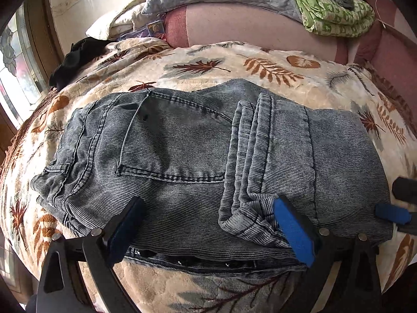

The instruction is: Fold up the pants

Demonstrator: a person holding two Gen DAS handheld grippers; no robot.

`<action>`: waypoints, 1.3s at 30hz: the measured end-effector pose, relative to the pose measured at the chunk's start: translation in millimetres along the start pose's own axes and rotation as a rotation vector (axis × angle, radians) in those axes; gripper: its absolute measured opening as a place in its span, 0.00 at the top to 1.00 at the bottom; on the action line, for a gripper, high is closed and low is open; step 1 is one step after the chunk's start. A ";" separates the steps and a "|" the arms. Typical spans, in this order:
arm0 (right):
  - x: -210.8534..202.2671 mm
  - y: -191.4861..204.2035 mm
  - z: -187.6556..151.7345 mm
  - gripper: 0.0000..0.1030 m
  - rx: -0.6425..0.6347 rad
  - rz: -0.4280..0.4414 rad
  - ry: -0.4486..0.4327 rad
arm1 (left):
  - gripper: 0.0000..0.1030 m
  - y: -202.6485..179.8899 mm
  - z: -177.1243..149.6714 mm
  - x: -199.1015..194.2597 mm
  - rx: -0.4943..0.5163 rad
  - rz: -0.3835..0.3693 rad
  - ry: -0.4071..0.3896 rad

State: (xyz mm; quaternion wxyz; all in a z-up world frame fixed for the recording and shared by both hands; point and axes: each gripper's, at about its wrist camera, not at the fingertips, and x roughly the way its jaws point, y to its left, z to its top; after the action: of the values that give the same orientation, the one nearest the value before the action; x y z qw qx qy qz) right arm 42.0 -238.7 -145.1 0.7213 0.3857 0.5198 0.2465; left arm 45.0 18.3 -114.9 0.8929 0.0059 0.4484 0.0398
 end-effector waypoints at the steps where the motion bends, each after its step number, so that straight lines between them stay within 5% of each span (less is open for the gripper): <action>1: -3.2 5.5 7.1 0.42 -0.021 -0.002 -0.017 | 0.03 0.4 -0.9 0.5 -0.003 -0.005 -0.005; 9: 20.4 3.0 90.4 0.42 0.046 0.107 -0.018 | 0.03 0.5 -3.2 0.3 0.001 -0.017 -0.032; 12: 41.8 -18.9 111.6 0.42 0.089 0.021 -0.002 | 0.03 1.3 -3.3 0.8 0.000 -0.026 -0.035; 15: 49.2 -44.5 119.4 0.53 0.146 0.052 -0.022 | 0.03 1.2 -3.7 1.0 0.003 -0.030 -0.041; 18: 47.6 -38.9 119.1 0.52 0.113 0.033 -0.019 | 0.02 -0.2 -3.5 2.2 0.005 -0.026 -0.046; 25: 16.4 -15.8 73.2 0.45 0.057 0.091 0.020 | 0.02 0.9 -3.8 1.5 0.000 -0.028 -0.054; 29: 22.7 -26.7 31.2 0.43 0.063 0.042 0.090 | 0.02 0.8 -4.5 1.1 0.000 -0.029 -0.059; 39: 7.0 -17.3 -4.3 0.43 0.000 0.022 0.064 | 0.02 0.7 -6.5 -0.6 0.000 -0.029 -0.076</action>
State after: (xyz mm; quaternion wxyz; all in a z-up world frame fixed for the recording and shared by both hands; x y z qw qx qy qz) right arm 39.5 -242.2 -163.7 0.7016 0.3833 0.5383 0.2665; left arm 39.3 18.8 -118.2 0.9099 0.0010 0.4140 0.0262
